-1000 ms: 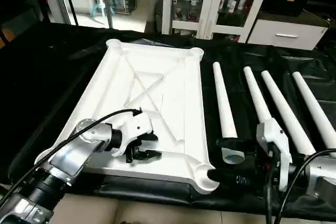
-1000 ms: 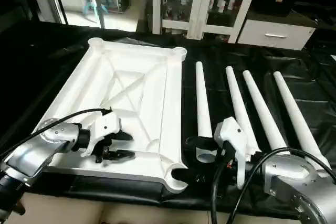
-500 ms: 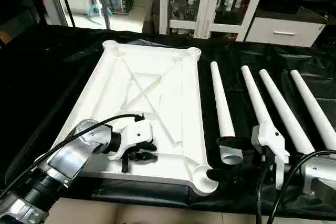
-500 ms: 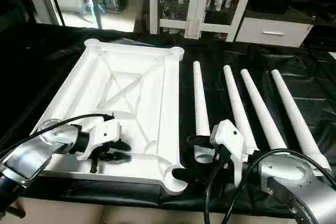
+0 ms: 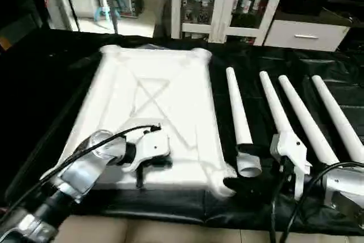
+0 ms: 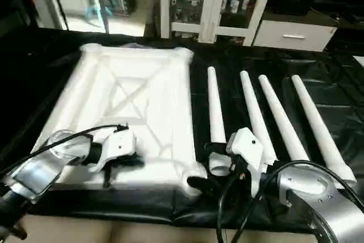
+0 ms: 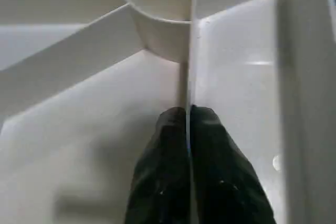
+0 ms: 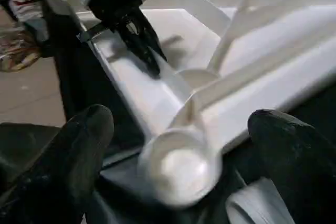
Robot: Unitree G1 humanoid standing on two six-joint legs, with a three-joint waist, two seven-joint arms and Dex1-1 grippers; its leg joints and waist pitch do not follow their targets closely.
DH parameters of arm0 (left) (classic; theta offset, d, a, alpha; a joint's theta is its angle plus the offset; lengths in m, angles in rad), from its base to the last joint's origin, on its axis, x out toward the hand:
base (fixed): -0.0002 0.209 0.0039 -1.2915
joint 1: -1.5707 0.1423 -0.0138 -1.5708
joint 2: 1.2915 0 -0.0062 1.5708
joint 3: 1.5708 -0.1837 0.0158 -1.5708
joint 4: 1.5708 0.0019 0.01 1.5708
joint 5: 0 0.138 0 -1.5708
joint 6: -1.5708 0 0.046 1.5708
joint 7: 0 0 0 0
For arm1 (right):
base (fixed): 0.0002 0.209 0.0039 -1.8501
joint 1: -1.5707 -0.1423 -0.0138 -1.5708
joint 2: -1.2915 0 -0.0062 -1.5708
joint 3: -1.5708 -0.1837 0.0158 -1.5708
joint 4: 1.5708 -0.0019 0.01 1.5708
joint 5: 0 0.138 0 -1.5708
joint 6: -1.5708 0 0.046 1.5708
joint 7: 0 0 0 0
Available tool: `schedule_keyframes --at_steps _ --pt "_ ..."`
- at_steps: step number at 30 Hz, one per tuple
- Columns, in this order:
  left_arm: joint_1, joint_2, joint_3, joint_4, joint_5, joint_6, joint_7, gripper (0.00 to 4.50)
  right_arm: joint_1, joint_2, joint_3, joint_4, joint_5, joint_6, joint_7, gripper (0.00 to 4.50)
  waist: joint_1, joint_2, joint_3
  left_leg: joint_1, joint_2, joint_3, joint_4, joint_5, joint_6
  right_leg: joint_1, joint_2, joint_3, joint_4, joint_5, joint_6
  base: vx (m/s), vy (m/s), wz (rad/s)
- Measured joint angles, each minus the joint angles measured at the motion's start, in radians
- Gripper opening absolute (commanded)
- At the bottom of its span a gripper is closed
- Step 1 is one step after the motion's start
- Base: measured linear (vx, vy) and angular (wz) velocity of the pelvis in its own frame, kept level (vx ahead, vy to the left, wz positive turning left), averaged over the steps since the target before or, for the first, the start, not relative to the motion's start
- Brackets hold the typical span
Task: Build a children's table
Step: Move to table
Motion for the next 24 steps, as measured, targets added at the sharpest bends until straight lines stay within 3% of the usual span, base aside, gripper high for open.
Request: schedule_keyframes --at_steps 3,7,18,24 --pt "-0.019 0.001 0.038 0.046 0.008 0.01 0.037 0.05 0.0 0.0 0.0 0.001 -0.006 -0.007 0.0 4.5 -0.011 0.0 0.0 0.0 0.002 0.0 -0.001 0.001 -0.001 -0.001 0.001 -0.001 0.0 -0.001 0.003 0.0 0.0 0.0" --pt "-0.052 0.011 0.073 0.13 0.024 -0.014 0.081 0.05 -0.007 0.006 0.0 0.002 -0.013 -0.011 -0.002 4.5 -0.012 0.001 -0.001 -0.001 0.002 0.0 -0.001 0.001 -0.001 -0.002 0.001 -0.001 -0.001 0.0 0.0 0.0 0.0 0.0" --pt "-0.086 0.054 0.086 0.265 0.057 -0.215 0.097 0.05 -0.031 0.024 0.001 0.04 -0.042 -0.03 -0.022 4.5 0.004 0.004 -0.002 -0.001 0.002 0.001 -0.004 0.001 -0.001 -0.002 0.001 -0.001 -0.002 0.0 0.0 0.0 0.0 0.0" --pt "-0.073 0.064 0.098 0.279 0.047 -0.299 0.032 0.05 -0.031 0.027 0.001 0.041 -0.05 -0.033 -0.023 4.5 0.008 0.004 -0.002 -0.001 0.002 0.003 -0.005 0.0 -0.001 -0.003 0.0 -0.001 -0.003 -0.001 0.0 0.0 0.0 0.0"
